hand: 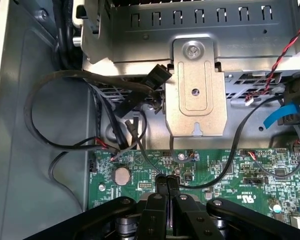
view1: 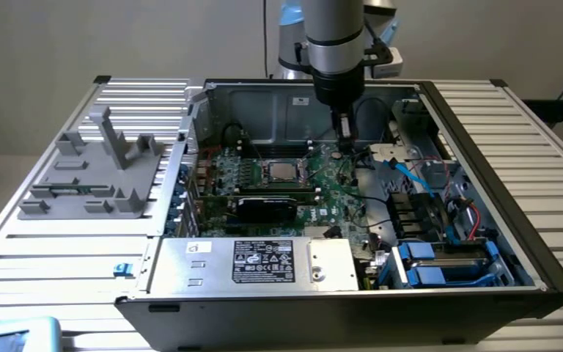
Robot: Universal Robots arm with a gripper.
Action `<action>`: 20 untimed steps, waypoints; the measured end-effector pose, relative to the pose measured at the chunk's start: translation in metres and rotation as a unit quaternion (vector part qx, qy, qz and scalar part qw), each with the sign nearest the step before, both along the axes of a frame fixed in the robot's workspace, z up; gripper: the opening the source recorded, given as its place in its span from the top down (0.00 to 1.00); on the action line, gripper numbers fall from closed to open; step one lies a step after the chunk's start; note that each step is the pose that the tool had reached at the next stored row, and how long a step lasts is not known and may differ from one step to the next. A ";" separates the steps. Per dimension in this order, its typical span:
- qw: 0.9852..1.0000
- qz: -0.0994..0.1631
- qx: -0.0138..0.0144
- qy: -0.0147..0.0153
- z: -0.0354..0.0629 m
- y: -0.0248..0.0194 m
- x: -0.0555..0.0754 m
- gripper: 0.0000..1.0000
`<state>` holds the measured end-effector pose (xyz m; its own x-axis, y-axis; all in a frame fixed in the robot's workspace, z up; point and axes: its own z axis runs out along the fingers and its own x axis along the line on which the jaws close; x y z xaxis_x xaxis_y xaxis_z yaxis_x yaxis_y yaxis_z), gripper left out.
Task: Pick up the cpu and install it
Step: 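Close the cpu cover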
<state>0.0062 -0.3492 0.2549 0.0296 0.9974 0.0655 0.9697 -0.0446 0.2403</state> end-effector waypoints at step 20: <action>0.998 -0.003 0.007 0.067 -0.0181 -0.0004 0.001 0.89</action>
